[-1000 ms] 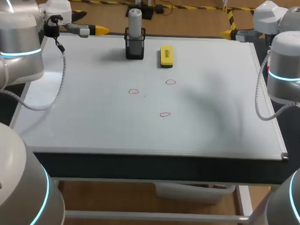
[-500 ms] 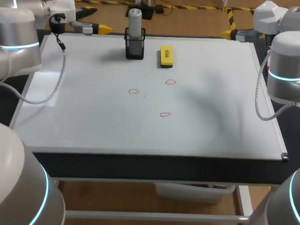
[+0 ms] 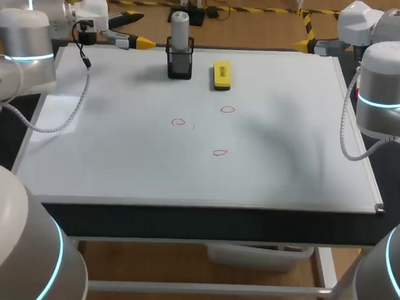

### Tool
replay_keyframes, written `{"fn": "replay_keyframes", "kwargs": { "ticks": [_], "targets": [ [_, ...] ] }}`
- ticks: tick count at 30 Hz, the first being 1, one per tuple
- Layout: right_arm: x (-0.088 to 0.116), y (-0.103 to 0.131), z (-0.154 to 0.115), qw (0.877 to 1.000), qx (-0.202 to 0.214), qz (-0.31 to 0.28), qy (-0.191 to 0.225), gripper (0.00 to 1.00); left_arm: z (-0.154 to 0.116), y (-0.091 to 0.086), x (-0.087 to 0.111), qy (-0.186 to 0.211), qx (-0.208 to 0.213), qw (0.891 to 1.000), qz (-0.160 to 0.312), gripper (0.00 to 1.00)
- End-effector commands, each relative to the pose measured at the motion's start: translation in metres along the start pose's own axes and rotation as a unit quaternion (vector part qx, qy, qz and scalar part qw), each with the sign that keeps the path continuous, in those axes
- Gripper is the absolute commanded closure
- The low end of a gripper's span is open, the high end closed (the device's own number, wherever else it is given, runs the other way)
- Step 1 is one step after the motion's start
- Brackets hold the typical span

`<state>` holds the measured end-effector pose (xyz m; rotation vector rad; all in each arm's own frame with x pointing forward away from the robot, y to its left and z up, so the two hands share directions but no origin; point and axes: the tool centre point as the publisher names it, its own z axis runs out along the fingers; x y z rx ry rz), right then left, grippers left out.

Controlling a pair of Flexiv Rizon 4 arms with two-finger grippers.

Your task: Pick up the inspection probe, press it on each red-marked spot on the whiteboard one by one, put down the probe, pick up the eraser, and wipe off all the red marks.

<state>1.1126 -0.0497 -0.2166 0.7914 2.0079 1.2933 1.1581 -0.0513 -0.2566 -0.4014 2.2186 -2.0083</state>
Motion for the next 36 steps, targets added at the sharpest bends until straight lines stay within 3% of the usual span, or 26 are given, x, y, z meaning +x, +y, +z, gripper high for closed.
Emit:
{"fn": "replay_keyframes", "kwargs": {
  "ticks": [1, 19, 25, 36],
  "targets": [
    [0.0, 0.0, 0.0, 1.0, 0.001, 0.0, 0.001, 0.0, 0.012, 0.006, -0.009, 0.064, 0.009, 0.998, -0.004, 0.0],
    [0.0, 0.0, 0.0, 1.0, 0.001, 0.0, 0.001, 0.0, 0.046, 0.009, -0.036, 0.114, 0.032, 0.993, 0.0, 0.0],
    [0.0, 0.0, 0.0, 1.0, 0.001, 0.0, 0.001, 0.0, 0.056, 0.009, -0.044, 0.15, 0.045, 0.988, -0.008, 0.0],
    [0.0, 0.0, 0.0, 1.0, 0.001, 0.0, 0.001, 0.0, 0.082, 0.01, -0.048, 0.188, 0.041, 0.981, -0.014, 0.0]
  ]
}}
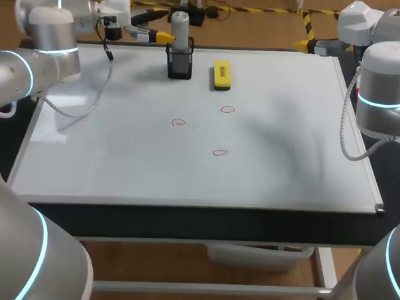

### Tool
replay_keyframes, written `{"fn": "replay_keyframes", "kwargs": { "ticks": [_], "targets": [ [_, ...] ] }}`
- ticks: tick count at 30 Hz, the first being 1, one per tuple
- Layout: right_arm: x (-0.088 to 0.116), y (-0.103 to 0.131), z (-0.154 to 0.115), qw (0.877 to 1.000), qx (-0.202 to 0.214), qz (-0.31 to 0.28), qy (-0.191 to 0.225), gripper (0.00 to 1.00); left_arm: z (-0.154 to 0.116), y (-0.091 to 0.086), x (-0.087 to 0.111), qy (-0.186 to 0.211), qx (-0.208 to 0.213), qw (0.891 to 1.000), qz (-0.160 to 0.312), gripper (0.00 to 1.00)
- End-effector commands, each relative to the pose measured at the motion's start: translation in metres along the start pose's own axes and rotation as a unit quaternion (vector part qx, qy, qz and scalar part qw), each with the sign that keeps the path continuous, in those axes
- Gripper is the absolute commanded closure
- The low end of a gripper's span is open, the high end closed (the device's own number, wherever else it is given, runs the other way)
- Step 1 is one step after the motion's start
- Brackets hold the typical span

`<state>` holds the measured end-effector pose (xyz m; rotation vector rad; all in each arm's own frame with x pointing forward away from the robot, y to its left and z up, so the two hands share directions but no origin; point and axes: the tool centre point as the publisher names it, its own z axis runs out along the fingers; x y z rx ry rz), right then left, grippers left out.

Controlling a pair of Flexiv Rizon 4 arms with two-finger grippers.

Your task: Pick up the inspection probe, press it on each red-marked spot on the whiteboard one by one, put down the probe, pick up the eraser, and wipe off all the red marks.

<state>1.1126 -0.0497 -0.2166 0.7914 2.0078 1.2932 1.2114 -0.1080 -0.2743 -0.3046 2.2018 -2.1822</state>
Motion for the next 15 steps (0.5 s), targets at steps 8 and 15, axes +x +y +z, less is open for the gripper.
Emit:
{"fn": "replay_keyframes", "kwargs": {
  "ticks": [8, 15],
  "targets": [
    [0.0, 0.0, 0.0, 1.0, 0.001, 0.0, 0.001, 0.0, 0.025, 0.005, -0.013, 0.141, -0.003, 0.99, -0.007, 0.0],
    [0.0, 0.0, 0.0, 1.0, 0.001, 0.0, 0.001, 0.0, 0.035, 0.004, -0.014, 0.148, -0.001, 0.989, -0.008, 0.0]
  ]
}}
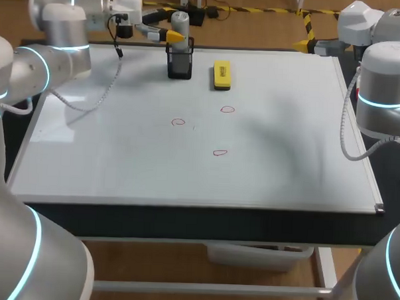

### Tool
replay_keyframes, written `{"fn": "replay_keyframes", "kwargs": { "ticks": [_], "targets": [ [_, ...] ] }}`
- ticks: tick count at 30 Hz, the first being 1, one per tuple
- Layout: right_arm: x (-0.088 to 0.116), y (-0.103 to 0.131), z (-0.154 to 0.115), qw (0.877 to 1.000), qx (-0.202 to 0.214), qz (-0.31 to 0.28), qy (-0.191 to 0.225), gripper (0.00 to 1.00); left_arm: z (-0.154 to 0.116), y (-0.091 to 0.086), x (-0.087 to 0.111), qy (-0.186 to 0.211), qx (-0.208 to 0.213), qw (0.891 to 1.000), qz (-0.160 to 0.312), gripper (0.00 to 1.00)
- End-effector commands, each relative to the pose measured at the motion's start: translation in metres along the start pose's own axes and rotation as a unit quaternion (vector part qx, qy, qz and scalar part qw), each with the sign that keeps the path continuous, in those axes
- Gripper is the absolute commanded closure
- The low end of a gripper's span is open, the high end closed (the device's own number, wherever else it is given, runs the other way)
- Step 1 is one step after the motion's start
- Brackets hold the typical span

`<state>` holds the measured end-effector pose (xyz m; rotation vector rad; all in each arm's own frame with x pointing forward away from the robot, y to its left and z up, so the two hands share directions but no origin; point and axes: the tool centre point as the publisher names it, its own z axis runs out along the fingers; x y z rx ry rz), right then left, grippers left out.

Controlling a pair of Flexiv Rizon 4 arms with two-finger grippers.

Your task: Pick up the inspection probe, press it on each red-marked spot on the whiteboard one by one, put down the probe, pick up the eraser, and wipe off all the red marks.

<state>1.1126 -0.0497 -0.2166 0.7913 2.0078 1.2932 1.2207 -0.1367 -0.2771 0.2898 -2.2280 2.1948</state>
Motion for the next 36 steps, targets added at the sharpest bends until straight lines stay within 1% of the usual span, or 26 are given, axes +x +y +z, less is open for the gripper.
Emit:
{"fn": "replay_keyframes", "kwargs": {
  "ticks": [1, 6, 22, 36],
  "targets": [
    [0.0, 0.0, 0.0, 1.0, 0.001, 0.0, 0.001, 0.0, 0.006, 0.002, -0.01, 0.135, 0.003, 0.991, -0.003, 0.0],
    [0.0, 0.0, 0.0, 1.0, 0.001, 0.0, 0.001, 0.0, 0.011, 0.001, -0.008, 0.137, 0.008, 0.991, -0.003, 0.0],
    [0.0, 0.0, 0.0, 1.0, 0.001, 0.0, 0.001, 0.0, 0.017, 0.008, -0.002, 0.147, 0.016, 0.989, -0.015, 0.0],
    [0.0, 0.0, 0.0, 1.0, 0.001, 0.0, 0.001, 0.0, 0.014, 0.012, 0.001, 0.151, 0.016, 0.988, -0.018, 0.0]
  ]
}}
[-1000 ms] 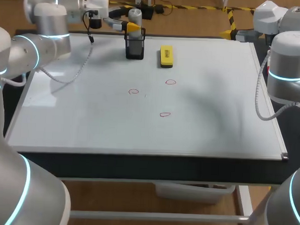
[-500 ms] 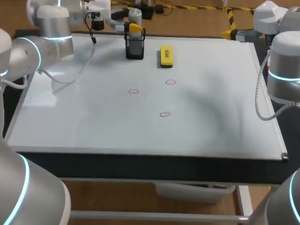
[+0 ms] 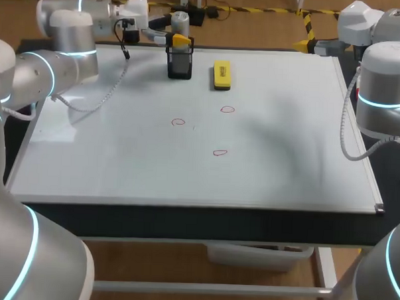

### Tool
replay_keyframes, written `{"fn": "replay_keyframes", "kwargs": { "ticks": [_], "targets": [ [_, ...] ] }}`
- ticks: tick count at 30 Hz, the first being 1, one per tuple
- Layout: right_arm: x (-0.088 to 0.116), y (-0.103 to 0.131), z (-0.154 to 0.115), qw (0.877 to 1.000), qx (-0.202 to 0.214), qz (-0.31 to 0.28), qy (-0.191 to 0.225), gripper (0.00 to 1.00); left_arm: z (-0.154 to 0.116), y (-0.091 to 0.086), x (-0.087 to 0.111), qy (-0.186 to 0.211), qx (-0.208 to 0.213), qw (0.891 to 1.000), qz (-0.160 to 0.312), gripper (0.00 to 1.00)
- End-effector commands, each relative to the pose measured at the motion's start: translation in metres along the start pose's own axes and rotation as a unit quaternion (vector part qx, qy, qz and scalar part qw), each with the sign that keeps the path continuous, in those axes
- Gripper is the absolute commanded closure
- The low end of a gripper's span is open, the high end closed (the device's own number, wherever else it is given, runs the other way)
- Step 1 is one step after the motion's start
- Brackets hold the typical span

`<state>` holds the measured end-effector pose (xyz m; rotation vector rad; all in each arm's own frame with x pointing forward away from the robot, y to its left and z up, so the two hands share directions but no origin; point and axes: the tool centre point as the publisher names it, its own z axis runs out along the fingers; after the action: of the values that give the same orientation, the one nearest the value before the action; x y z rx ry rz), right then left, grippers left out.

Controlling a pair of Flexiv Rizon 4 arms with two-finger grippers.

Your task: Pick up the inspection probe, press it on each red-marked spot on the whiteboard one by one, put down the probe, pick up the eraser, and wipe off all the red marks.

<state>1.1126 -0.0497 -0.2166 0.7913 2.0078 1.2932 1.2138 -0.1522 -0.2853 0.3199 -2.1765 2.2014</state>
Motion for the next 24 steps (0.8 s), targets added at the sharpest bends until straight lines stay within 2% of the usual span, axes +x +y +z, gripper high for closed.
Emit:
{"fn": "replay_keyframes", "kwargs": {
  "ticks": [1, 3, 6, 7, 9, 11, 24],
  "targets": [
    [0.0, 0.0, 0.0, 1.0, 0.001, 0.0, 0.001, 0.0, -0.001, 0.003, -0.007, 0.149, 0.001, 0.989, -0.001, 0.0],
    [0.0, 0.0, 0.0, 1.0, 0.001, 0.0, 0.001, 0.0, -0.002, 0.004, -0.007, 0.15, 0.002, 0.989, -0.001, 0.14],
    [0.0, 0.0, 0.0, 1.0, 0.001, 0.0, 0.001, 0.0, -0.003, 0.003, -0.006, 0.153, 0.002, 0.988, 0.0, 0.55],
    [0.0, 0.0, 0.0, 1.0, 0.001, 0.0, 0.001, 0.0, -0.003, 0.003, -0.006, 0.154, 0.001, 0.988, 0.0, 0.6],
    [0.0, 0.0, 0.0, 1.0, 0.001, 0.0, 0.001, 0.0, -0.004, 0.003, -0.005, 0.155, 0.001, 0.988, 0.002, 0.84],
    [0.0, 0.0, 0.0, 1.0, 0.001, 0.0, 0.001, 0.0, -0.005, 0.002, -0.005, 0.157, 0.001, 0.988, 0.003, 1.0],
    [0.0, 0.0, 0.0, 1.0, 0.001, 0.0, 0.001, 0.0, -0.009, -0.009, 0.007, 0.171, 0.002, 0.985, 0.022, 1.0]
  ]
}}
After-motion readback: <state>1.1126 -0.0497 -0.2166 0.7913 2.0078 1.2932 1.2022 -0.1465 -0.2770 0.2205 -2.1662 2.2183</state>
